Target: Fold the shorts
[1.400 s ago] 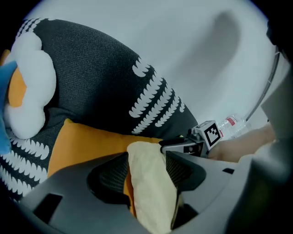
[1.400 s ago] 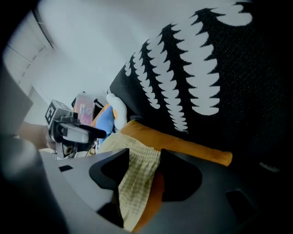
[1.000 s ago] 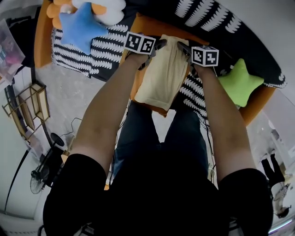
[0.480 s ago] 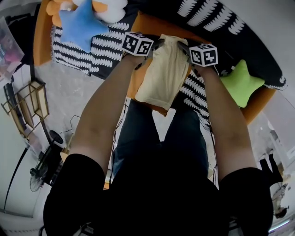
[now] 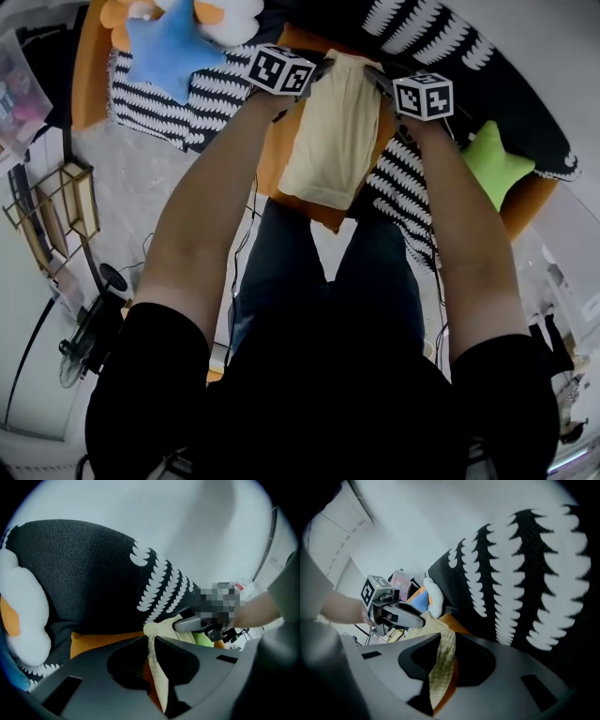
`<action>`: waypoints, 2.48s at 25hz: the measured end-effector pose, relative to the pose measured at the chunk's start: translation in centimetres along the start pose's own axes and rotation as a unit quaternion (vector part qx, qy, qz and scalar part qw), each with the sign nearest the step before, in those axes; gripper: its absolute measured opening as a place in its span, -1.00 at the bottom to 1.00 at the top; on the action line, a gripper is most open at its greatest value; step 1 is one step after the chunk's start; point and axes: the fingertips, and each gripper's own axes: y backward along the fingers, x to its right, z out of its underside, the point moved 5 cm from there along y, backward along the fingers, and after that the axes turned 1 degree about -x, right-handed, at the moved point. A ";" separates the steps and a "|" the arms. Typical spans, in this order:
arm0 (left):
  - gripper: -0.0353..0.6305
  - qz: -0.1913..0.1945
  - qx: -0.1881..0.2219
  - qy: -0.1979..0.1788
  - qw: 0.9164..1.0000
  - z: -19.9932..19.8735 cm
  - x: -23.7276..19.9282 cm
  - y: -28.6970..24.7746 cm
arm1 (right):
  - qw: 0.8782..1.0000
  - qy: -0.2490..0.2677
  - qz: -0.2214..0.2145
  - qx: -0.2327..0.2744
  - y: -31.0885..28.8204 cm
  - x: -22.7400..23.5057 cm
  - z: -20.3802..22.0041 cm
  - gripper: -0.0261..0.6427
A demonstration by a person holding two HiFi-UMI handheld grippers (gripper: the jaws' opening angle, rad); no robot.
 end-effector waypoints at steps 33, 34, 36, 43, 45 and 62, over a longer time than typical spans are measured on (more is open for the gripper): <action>-0.72 -0.002 -0.023 -0.348 0.937 14.1 9.4 10.2 | 0.884 0.468 -0.007 -0.013 5.1 -17.4 11.4 -0.65; -0.72 0.001 -0.026 -0.346 0.938 15.0 9.8 10.1 | 0.882 0.470 -0.008 -0.019 5.1 -17.6 12.3 -0.66; -0.72 0.005 -0.033 -0.345 0.938 17.1 10.5 10.1 | 0.879 0.475 -0.012 -0.033 5.0 -18.0 14.0 -0.66; -0.72 -0.001 -0.049 -0.350 0.936 21.8 11.5 9.4 | 0.863 0.500 -0.023 -0.072 3.9 -19.2 19.0 -0.66; -0.72 -0.004 -0.052 -0.348 0.936 22.7 11.5 9.3 | 0.862 0.501 -0.021 -0.079 3.6 -19.5 19.9 -0.66; -0.31 0.006 -0.096 -0.238 0.967 27.5 11.1 8.0 | 0.893 0.406 -0.003 -0.193 1.6 -19.8 26.2 -0.32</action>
